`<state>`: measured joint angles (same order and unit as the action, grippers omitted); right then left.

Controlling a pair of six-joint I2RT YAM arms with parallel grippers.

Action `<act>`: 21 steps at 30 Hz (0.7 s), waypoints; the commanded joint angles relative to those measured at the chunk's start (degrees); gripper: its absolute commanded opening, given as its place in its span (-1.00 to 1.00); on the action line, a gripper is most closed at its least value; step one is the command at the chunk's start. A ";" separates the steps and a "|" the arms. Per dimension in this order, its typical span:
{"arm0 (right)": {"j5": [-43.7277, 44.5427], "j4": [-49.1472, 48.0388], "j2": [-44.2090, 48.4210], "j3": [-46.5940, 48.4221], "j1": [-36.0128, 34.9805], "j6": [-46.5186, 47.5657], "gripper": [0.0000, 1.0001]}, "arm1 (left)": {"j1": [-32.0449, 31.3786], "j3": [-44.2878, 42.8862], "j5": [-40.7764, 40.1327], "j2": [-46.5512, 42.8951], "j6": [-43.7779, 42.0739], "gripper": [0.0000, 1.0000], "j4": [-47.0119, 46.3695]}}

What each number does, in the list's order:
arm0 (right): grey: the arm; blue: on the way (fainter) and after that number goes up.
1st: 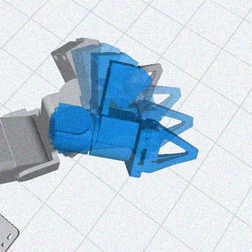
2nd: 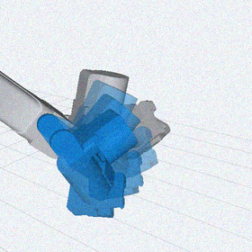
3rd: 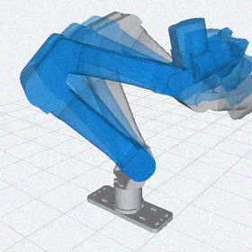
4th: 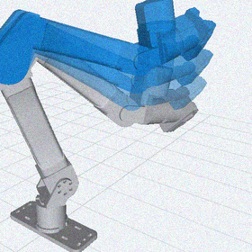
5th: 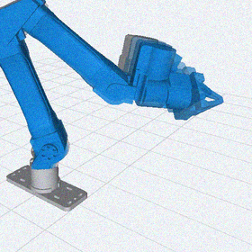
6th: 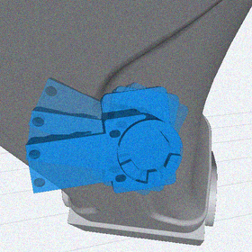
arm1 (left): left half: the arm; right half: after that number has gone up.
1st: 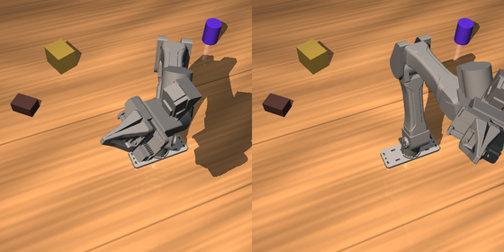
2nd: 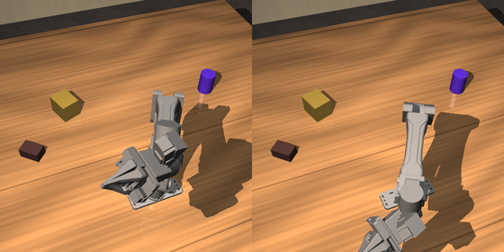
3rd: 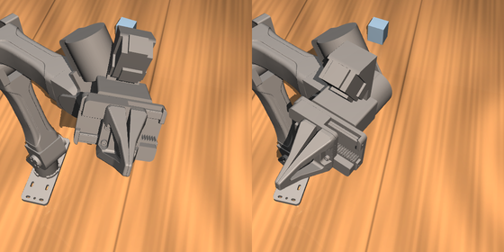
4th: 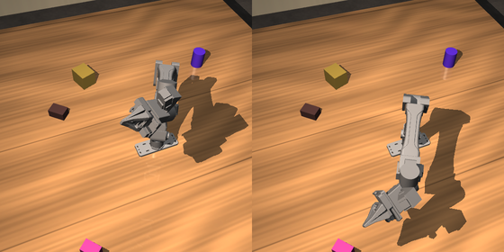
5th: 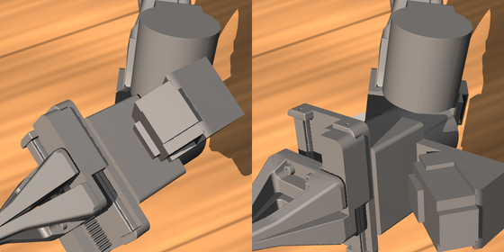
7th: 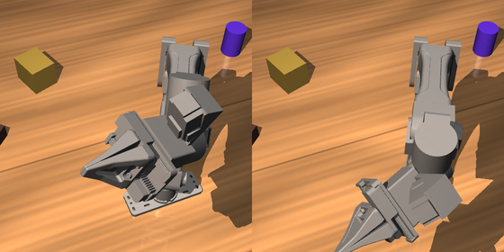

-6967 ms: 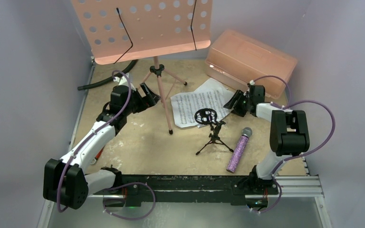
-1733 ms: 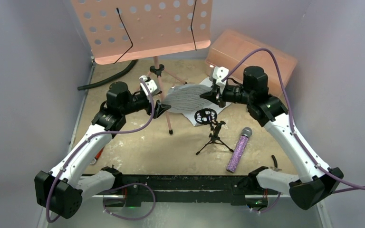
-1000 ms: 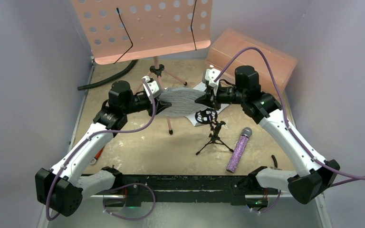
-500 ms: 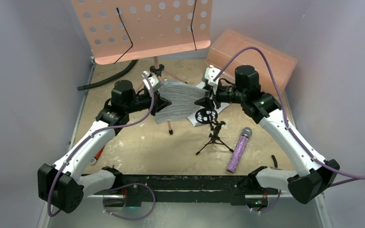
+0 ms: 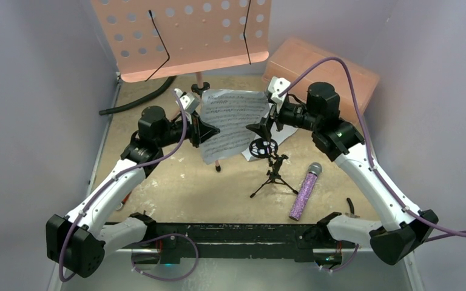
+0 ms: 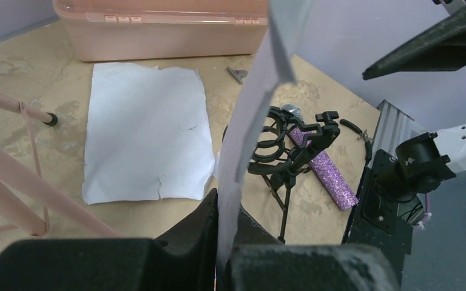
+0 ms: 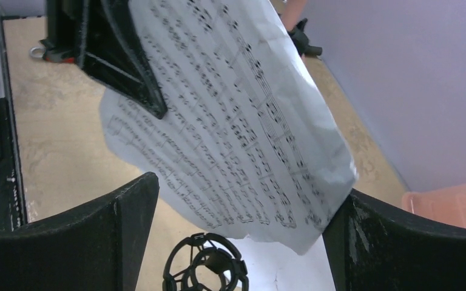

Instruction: Set up the instrument practice props

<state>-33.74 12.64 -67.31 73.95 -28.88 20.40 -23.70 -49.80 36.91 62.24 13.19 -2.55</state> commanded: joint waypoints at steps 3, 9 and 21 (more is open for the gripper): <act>13.19 -5.76 1.40 1.76 -0.30 -12.56 0.96 | -0.11 1.48 -1.50 -4.94 6.60 -1.00 -3.32; 14.55 -8.47 2.25 1.72 -0.36 -20.92 0.96 | -0.11 1.76 -2.19 -7.56 11.51 -1.00 -2.11; 21.64 -8.58 3.67 4.73 -0.31 -29.08 0.96 | -0.11 -3.51 -4.38 -13.00 9.96 -1.00 3.78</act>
<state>-15.27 4.78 -63.05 74.41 -28.97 -6.04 -23.70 -49.08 33.61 51.77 23.46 1.78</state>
